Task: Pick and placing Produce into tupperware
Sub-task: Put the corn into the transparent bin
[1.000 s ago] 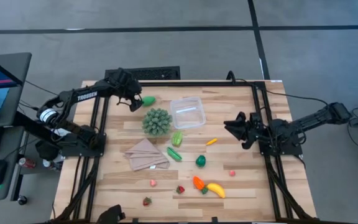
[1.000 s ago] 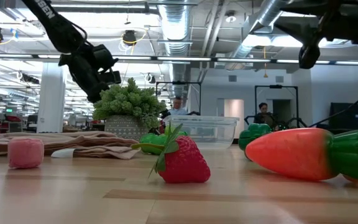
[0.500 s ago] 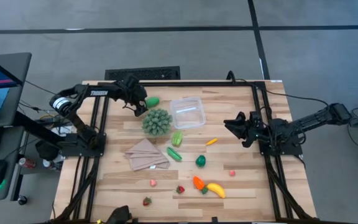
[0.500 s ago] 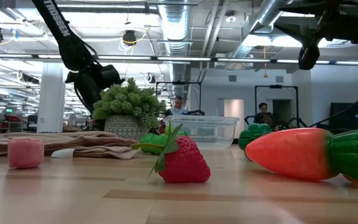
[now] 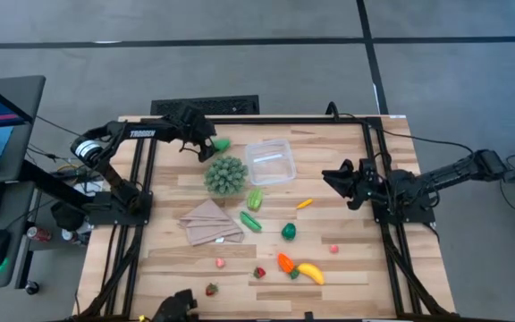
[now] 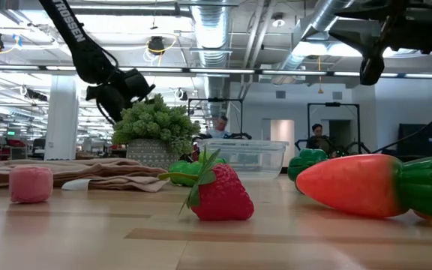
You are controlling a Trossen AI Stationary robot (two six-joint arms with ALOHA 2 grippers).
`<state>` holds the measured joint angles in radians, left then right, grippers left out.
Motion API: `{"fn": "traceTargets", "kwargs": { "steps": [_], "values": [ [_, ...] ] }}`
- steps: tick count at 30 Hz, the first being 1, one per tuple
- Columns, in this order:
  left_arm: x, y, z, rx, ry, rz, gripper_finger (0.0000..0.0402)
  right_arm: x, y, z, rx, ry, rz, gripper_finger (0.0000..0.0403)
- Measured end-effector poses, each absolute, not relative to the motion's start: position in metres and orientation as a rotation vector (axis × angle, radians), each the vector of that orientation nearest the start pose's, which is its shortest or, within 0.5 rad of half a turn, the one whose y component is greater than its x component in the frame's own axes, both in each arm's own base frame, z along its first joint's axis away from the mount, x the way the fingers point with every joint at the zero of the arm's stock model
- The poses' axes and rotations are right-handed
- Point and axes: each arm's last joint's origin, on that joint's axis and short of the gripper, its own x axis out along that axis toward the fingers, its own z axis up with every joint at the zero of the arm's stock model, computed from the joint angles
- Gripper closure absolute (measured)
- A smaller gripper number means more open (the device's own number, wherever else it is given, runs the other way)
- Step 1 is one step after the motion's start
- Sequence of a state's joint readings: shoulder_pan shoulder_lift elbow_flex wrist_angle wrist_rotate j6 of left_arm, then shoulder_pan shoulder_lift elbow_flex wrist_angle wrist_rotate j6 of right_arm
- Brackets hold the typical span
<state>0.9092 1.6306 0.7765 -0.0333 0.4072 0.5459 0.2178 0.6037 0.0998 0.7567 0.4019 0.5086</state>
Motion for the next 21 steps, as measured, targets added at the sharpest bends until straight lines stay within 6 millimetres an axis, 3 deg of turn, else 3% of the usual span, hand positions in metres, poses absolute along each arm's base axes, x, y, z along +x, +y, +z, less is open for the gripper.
{"fn": "traceTargets", "kwargs": {
  "steps": [5,13,21],
  "values": [
    [0.195,0.232,0.145,0.025,0.812,0.224,0.0078,0.137,0.018,0.211,0.596,-0.286,-0.123,0.0267],
    [0.199,0.231,0.116,-0.087,0.869,0.177,0.0078,0.137,0.016,0.211,0.599,-0.295,-0.157,0.0267],
    [0.207,0.232,0.121,-0.071,0.852,0.185,0.0079,0.137,0.016,0.211,0.600,-0.299,-0.173,0.0267]
  ]
}}
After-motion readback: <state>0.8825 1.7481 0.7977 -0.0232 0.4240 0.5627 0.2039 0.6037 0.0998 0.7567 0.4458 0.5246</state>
